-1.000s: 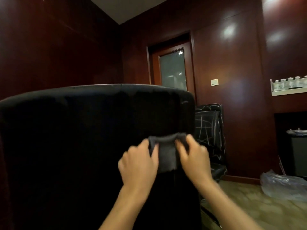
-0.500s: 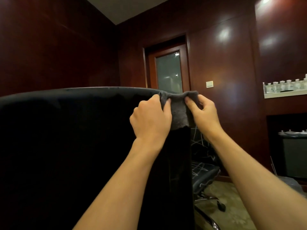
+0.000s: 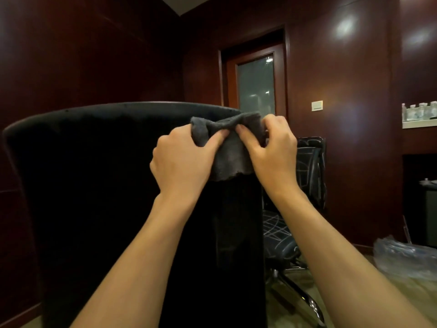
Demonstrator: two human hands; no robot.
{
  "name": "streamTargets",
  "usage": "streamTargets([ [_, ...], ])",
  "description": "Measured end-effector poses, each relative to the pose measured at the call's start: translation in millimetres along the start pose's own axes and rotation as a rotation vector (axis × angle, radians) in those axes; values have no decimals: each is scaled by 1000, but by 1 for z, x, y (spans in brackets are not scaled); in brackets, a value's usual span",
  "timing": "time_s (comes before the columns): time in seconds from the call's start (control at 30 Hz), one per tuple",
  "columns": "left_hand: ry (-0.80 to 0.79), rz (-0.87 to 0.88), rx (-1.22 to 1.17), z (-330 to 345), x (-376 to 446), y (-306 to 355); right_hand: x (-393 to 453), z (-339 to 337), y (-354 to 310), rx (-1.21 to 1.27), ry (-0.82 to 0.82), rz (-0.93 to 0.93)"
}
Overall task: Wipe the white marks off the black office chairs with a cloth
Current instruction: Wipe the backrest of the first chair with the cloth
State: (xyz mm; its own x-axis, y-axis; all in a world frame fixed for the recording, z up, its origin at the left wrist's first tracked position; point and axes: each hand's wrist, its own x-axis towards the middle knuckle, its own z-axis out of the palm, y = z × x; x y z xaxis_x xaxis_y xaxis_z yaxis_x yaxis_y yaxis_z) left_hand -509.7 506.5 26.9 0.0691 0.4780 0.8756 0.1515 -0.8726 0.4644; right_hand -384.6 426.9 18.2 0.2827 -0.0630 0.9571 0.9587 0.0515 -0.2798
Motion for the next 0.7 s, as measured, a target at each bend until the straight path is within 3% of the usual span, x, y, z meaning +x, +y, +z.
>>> streamTargets([
  [0.2,-61,-168,105,-2,-51,-73,-84,32,1,40,-33,-73],
  [0.33,-142,-163,-31,-8,-68,-96,-113,33,1,7,-80,-38],
  [0.5,163,34,-181,-22,-8,-70,-42,31,-36,-61,37,-173],
  [0.6,153,65,-159,-24,-4,-63,-43,32,-35,-26,71,-118],
  [0.7,101,-7,-6,-10,-49,-97,-95,33,-11,-70,49,-85],
])
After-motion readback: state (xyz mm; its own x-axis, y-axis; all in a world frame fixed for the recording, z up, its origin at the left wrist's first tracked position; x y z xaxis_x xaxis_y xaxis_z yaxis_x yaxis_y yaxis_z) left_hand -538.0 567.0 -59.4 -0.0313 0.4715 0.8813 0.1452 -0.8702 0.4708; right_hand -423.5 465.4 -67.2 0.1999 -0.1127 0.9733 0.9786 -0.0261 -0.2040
